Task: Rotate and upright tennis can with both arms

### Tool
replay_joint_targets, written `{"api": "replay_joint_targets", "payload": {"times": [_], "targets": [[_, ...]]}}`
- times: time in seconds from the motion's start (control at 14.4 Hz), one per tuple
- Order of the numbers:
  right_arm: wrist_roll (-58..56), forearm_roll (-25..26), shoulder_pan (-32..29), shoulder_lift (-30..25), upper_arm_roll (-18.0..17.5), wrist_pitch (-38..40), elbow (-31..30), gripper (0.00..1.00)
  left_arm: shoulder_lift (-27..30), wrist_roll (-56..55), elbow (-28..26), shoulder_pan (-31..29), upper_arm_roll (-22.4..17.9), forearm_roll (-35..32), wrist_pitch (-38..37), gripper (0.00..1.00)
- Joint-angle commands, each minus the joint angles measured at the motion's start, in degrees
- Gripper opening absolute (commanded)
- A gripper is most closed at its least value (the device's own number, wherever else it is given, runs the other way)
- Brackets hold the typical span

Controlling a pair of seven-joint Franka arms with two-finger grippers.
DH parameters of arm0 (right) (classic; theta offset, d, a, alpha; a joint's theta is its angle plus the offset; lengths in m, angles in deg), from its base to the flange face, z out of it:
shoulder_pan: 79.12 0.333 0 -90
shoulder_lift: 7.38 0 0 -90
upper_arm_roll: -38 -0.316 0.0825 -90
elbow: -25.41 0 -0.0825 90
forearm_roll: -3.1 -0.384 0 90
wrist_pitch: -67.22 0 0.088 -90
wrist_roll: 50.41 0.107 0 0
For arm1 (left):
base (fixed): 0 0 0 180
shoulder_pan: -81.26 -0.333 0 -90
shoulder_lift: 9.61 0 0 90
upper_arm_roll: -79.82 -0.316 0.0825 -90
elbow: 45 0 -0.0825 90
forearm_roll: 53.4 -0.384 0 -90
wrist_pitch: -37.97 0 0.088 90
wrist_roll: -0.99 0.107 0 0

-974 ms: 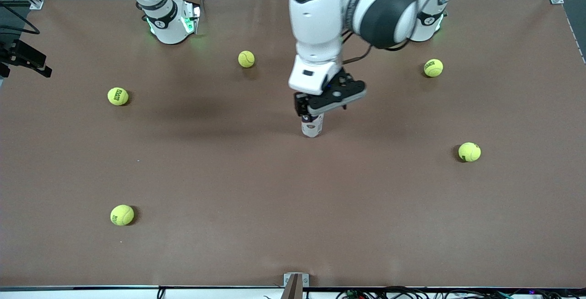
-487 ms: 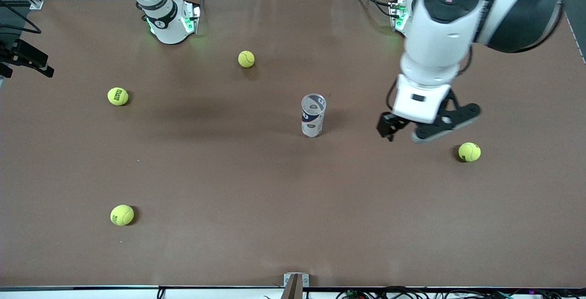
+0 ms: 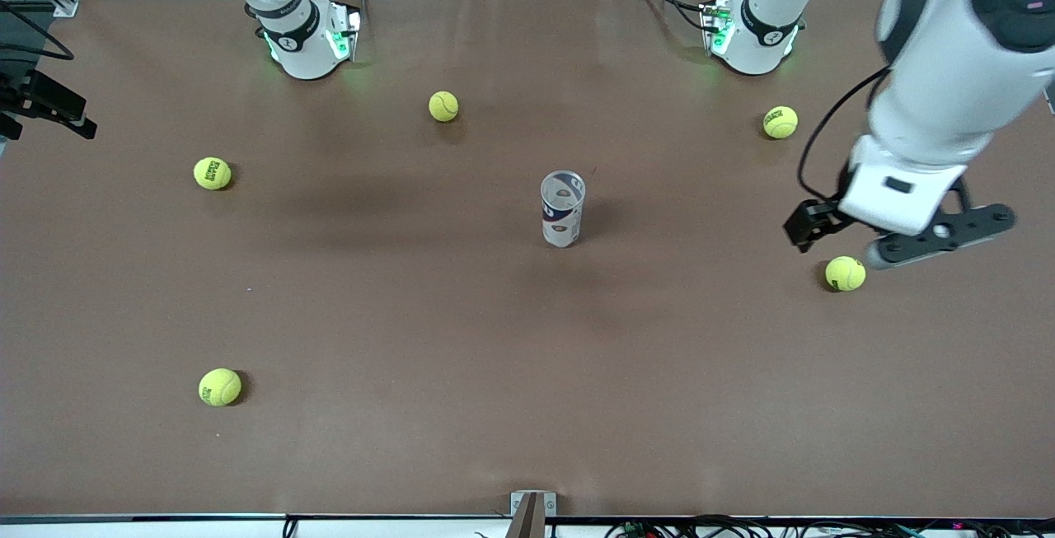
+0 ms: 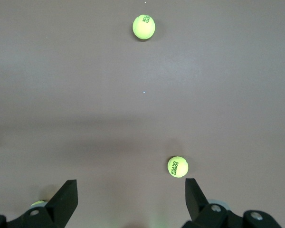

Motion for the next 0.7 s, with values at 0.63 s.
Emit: {"api": "replay_joint_targets", "payload": {"times": [0.63], "targets": [[-0.7,-0.7,0.4,-2.2,0.3,-0.5,-2.2,1.00,6.2,23.1,-3.3,-0.2,-12.9,8.5,-3.7,1.00]]}}
